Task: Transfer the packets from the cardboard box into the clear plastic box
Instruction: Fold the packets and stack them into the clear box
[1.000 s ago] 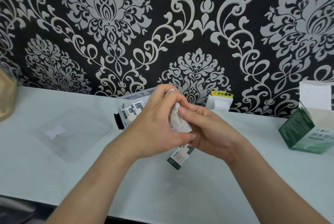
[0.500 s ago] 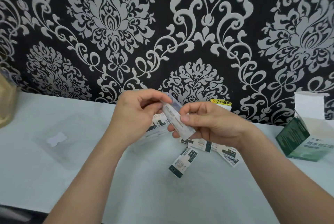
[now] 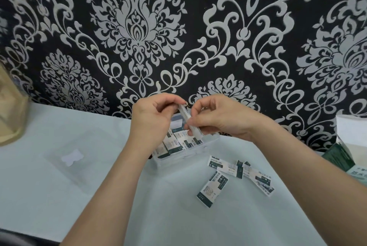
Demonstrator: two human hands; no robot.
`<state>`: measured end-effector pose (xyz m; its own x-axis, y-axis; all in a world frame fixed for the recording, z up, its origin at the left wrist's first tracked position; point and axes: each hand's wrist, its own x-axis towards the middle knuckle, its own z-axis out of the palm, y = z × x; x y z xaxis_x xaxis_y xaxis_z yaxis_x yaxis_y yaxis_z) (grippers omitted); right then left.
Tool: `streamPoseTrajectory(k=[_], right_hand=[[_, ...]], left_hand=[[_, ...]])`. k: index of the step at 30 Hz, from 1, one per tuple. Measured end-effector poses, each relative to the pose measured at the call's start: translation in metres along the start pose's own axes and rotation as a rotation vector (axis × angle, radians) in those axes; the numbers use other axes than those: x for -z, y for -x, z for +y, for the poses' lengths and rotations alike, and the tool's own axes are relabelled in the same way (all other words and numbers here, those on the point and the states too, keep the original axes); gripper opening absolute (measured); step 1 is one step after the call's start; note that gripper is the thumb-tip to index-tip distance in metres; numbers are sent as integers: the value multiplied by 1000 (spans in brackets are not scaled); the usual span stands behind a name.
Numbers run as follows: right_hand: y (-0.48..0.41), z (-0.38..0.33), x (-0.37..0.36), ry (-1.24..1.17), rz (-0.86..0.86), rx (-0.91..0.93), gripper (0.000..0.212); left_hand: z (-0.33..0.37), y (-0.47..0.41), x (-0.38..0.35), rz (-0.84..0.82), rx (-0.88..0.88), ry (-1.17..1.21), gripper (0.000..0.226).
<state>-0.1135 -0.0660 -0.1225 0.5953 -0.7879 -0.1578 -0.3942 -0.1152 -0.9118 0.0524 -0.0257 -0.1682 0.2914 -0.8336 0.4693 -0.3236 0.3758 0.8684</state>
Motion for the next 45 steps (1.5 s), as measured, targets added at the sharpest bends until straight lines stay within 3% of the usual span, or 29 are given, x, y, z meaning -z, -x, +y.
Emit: streamPoseTrajectory(k=[2,5,8,11,14,20,27,45], right_hand=[[-9,-2,2,166,50,-21,12],[-29,1,-4,537,114,-78,15],[-50,8,-20,740,86,-169,14],[-67,16,-30,852,68,-223,15],[-75,20,-36,916,53,-249,18],[-85,25,-39,919,42,-305,22],[-90,31,-36,820,0,-361,11],[-91,44,-38,800,107,-312,29]], left_hand=[[-6,-2,5,-23,-10,-120,29],[-19,-6,19,-82,-157,-484,29],[-26,-6,27,-327,-34,-746,34],[-30,-4,24,-511,39,-835,35],[-39,-3,22,-585,20,-883,35],[-50,-5,22,-600,-29,-898,37],[-53,-5,20,-626,-48,-943,36],[-57,-6,16,-678,-73,-935,37]])
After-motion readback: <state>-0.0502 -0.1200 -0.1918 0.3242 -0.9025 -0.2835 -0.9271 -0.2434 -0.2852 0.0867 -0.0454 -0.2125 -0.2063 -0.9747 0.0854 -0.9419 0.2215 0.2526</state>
